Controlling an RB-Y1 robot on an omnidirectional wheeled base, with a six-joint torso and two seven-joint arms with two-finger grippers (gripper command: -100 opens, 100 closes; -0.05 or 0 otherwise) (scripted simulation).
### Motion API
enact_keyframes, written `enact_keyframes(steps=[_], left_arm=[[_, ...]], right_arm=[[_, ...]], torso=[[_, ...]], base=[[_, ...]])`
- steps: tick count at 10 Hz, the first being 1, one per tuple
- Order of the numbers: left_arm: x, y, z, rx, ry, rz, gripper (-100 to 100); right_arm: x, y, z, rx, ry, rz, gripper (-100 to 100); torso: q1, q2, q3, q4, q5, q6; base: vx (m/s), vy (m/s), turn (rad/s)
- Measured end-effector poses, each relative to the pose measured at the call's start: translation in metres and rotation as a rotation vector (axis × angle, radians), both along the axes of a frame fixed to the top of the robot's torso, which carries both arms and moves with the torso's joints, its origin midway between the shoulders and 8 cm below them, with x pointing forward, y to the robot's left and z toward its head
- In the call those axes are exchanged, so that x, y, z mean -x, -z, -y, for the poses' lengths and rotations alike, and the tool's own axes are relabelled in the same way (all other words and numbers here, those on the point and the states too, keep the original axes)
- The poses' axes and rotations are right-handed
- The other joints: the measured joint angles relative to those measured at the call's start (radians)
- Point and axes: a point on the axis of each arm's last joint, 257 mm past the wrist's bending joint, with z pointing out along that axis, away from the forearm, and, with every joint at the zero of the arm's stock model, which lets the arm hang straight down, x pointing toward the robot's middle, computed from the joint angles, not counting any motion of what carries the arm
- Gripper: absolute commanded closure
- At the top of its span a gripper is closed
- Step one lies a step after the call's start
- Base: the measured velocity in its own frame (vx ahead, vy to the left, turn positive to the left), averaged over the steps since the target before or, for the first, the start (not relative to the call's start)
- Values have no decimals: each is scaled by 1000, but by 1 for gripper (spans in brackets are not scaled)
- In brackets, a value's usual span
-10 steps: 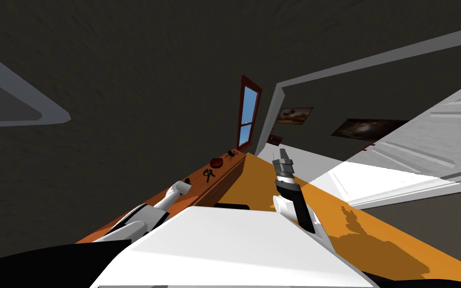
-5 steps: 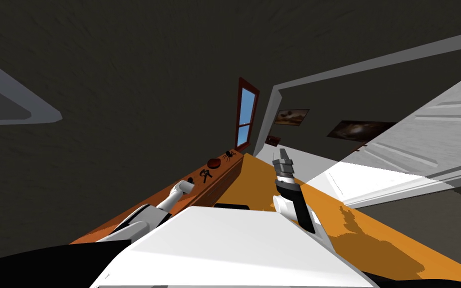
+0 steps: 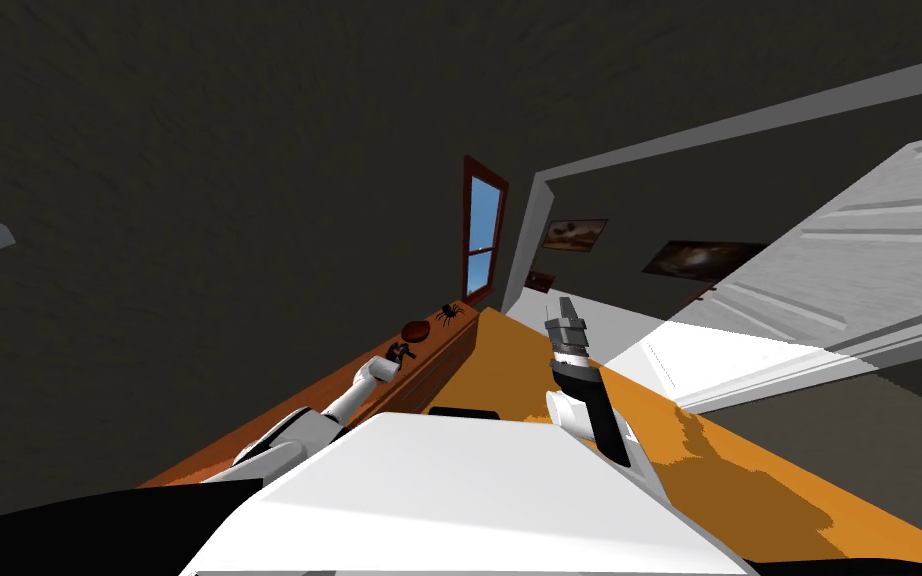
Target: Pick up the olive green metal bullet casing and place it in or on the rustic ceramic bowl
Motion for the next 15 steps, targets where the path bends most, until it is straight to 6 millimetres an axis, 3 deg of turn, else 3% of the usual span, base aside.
enact_keyframes(steps=[3, 7, 10, 15], left_arm=[[-20, -4, 47, 70, 28, 18, 100], [-45, -20, 77, 119, 59, 27, 100], [-56, -36, 66, 98, 55, 16, 100], [-65, -70, 14, 19, 19, -9, 100]], right_arm=[[0, 0, 0, 0, 0, 0, 0], [0, 0, 0, 0, 0, 0, 0], [0, 0, 0, 0, 0, 0, 0], [0, 0, 0, 0, 0, 0, 0]], torso=[[-4, -2, -1, 1, 0, 2], [-1, -1, 0, 1, 0, 1], [5, 2, 1, 1, 0, -1], [8, 3, 1, 0, 0, -2]], base=[[115, -166, -78], [129, -125, -38], [79, -51, -2], [69, -13, 12]])
